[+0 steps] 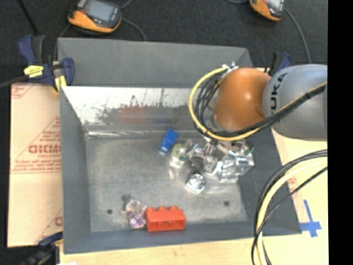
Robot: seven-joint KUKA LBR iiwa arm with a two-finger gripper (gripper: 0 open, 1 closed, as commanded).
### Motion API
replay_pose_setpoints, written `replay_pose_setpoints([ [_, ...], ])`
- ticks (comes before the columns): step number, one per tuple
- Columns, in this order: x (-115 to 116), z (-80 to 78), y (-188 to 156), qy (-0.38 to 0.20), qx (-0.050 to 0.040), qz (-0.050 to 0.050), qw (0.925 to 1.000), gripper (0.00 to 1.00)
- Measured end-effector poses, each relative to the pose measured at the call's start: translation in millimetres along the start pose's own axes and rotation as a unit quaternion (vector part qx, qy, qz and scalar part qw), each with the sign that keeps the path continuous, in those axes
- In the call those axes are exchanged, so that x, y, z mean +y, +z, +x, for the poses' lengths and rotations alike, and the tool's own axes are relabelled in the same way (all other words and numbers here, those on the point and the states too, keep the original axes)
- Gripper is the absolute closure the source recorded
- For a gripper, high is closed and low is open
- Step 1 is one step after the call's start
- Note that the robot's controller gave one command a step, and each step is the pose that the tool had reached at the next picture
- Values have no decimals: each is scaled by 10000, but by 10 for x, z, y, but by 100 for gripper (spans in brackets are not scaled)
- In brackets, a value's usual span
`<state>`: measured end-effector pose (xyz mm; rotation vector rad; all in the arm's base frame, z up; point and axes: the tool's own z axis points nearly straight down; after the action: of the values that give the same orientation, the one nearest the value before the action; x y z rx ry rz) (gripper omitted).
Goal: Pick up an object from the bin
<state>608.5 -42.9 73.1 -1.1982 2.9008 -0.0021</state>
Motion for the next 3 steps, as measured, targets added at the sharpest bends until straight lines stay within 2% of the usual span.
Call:
replay_pose_setpoints([
  [1, -25, -101, -780, -14, -31, 34, 10000, 100],
  [2, -6, -87, -728, -3, -8, -3, 10000, 0],
  [3, 348, -639, -719, -400, -24, 1, 9992, 0],
])
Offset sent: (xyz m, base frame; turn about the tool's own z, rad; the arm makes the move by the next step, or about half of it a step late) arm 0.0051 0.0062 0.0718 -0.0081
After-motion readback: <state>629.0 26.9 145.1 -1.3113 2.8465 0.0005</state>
